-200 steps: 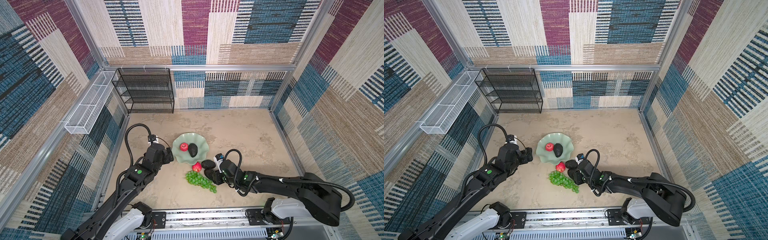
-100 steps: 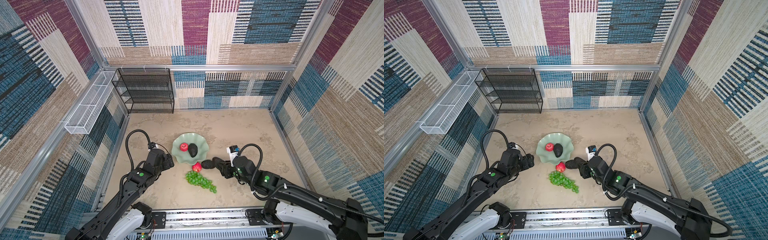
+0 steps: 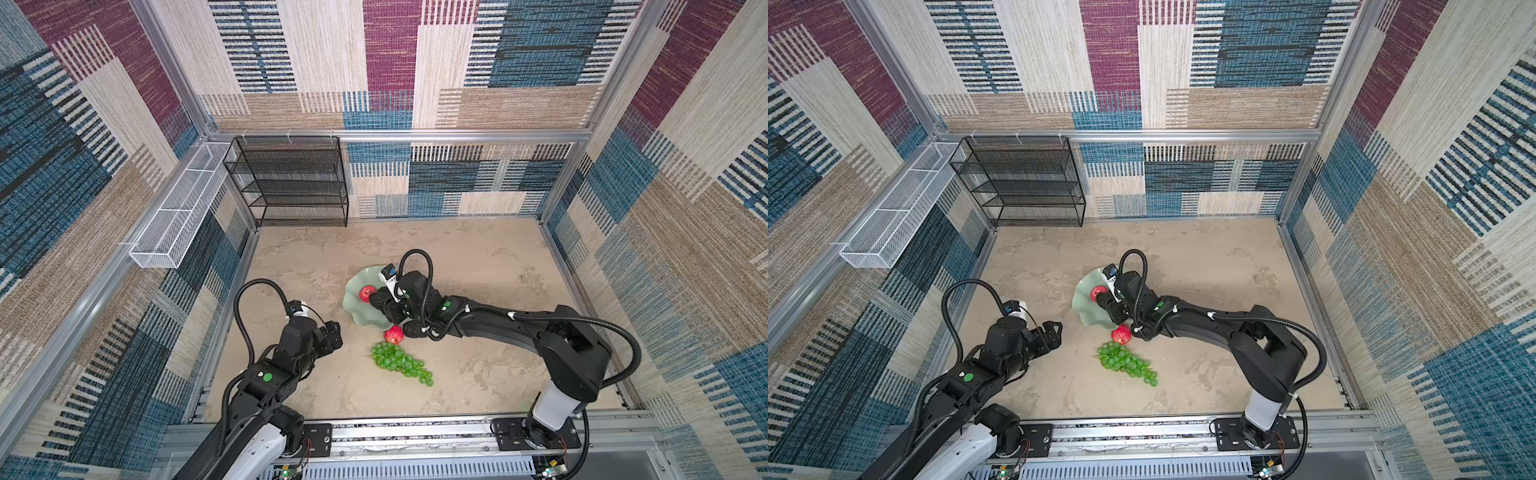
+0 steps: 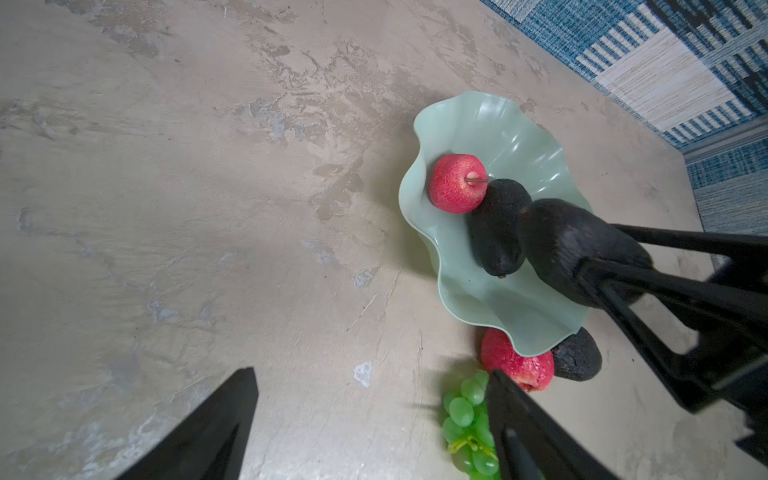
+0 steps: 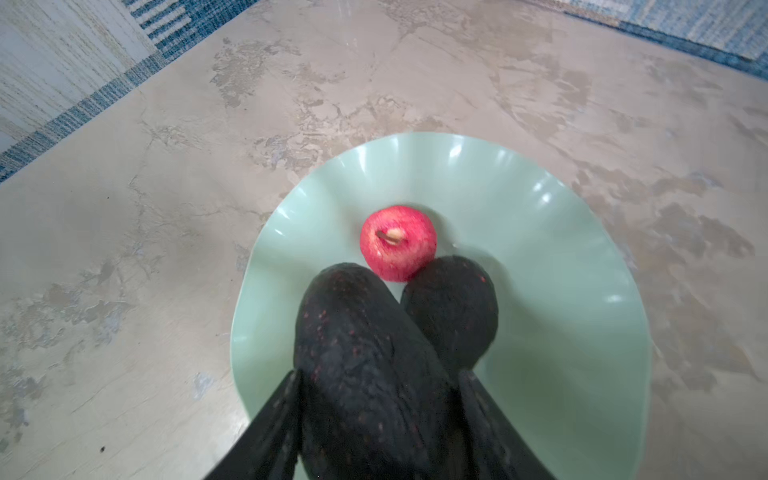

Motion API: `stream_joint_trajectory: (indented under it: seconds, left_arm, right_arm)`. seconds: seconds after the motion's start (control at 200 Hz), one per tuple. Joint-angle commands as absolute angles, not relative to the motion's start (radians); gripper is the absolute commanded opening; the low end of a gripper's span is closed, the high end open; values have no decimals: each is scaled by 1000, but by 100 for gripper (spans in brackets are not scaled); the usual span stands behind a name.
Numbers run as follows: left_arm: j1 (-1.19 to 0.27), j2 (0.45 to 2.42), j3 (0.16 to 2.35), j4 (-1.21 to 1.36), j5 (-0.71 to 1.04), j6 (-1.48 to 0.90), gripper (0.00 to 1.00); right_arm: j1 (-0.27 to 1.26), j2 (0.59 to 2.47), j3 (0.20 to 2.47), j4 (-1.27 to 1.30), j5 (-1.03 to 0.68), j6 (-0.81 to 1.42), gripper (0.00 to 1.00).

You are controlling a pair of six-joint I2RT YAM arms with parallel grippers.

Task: Place and organize the fake fruits in the fruit bowl
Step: 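Carry the avocado into the bowl and open the right gripper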

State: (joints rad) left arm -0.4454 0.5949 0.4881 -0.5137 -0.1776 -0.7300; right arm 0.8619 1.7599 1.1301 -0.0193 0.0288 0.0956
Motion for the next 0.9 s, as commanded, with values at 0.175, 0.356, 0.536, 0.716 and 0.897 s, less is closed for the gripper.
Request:
stream_joint_trajectory:
  seconds: [0.175,0.356,0.536,0.716,0.897]
  left_arm:
    - [-443,572,480,-555,-176,-750,89]
    - [-443,583,469,-534,-168,-750,89]
    - [-443,608,476,-511,-164,-740,89]
    - [-441,623,481,-493,-171,-722,89]
    - [-439,653,486,-463,-177,-697,89]
  right_arm:
    - [853,1923,1257,-5,-41,27,48]
    - [850,1947,1262,-12,-41,39,63]
    - [839,1851,1228,-24,-34,66,72]
    - [830,1599,1021,-32,43,104,80]
    - [827,1345,727,-33,100,149,90]
